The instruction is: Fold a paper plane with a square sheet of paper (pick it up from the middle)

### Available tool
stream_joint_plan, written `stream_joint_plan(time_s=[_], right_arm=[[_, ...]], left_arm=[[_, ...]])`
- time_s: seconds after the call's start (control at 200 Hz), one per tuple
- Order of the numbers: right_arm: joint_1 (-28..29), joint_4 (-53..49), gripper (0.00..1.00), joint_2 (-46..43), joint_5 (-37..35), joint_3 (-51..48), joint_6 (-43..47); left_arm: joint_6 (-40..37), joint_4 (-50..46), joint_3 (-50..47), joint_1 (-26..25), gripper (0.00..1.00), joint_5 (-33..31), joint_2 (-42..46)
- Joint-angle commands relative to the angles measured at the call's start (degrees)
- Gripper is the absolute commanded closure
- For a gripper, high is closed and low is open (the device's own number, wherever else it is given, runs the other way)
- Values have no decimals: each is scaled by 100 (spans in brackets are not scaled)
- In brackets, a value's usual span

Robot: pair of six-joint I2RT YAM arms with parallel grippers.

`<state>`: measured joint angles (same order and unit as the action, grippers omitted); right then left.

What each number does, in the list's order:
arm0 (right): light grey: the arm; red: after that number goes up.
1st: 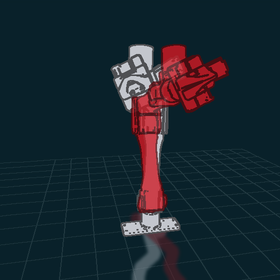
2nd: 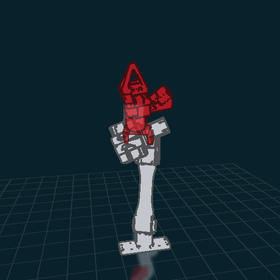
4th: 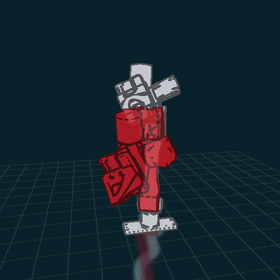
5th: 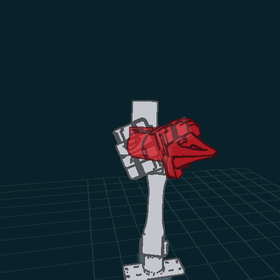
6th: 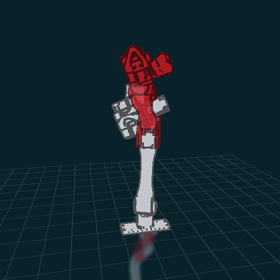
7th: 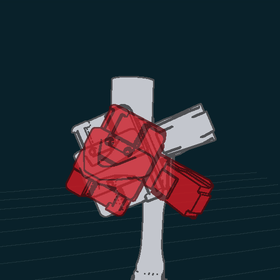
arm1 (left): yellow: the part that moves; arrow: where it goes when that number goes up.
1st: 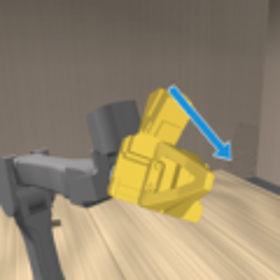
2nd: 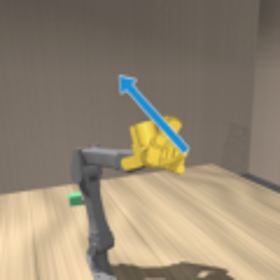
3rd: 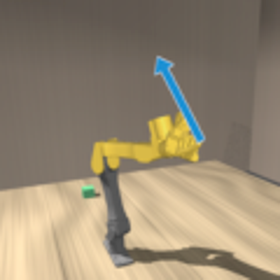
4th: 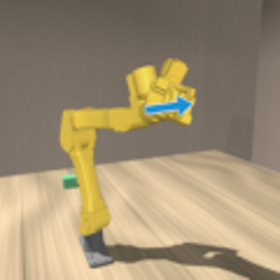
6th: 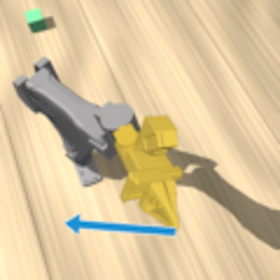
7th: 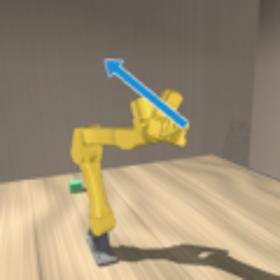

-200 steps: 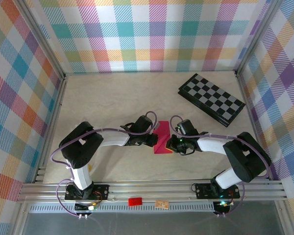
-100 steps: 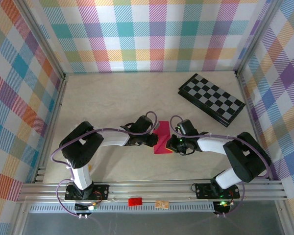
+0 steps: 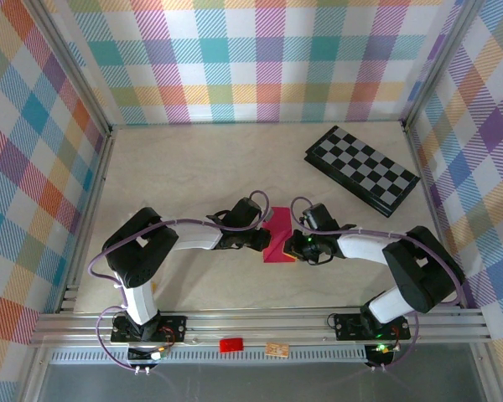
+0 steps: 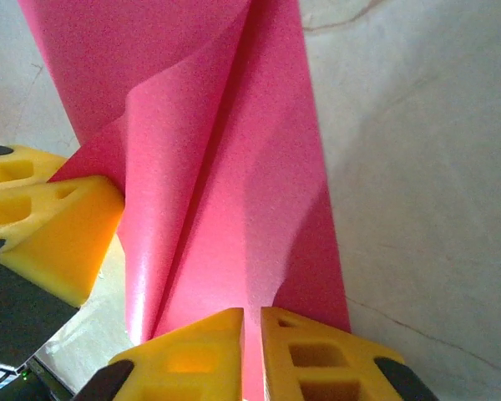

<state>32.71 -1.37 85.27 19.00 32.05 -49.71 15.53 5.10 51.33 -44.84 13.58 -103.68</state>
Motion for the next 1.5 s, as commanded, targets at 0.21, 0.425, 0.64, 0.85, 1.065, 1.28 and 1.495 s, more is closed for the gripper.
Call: stream_joint_plan(time_s=[0.21,0.425,0.64,0.85,1.065,1.28,1.495], right_arm=[[-80,676,95,-292,180,129,-468],[-80,1079,97,142,270,362,-764],[-80,1370,98,465,392,474,-900],[-86,1441,98,661,384,441,-926],[-104,1596,98,845,349,217,-944],[-123,1587,98,928,270,45,-952],[-159,1543,97,728,341,151,-958]], left_arm=[[-63,-119,-185,53,94,-163,-118],[-50,-123,-195,61,95,-181,-135],[-41,-98,-212,53,95,-183,-134],[-28,-96,-210,54,95,-172,-152],[-49,-140,-221,62,95,-172,-138],[-59,-150,-239,59,95,-183,-148],[-72,-166,-251,51,95,-178,-160]])
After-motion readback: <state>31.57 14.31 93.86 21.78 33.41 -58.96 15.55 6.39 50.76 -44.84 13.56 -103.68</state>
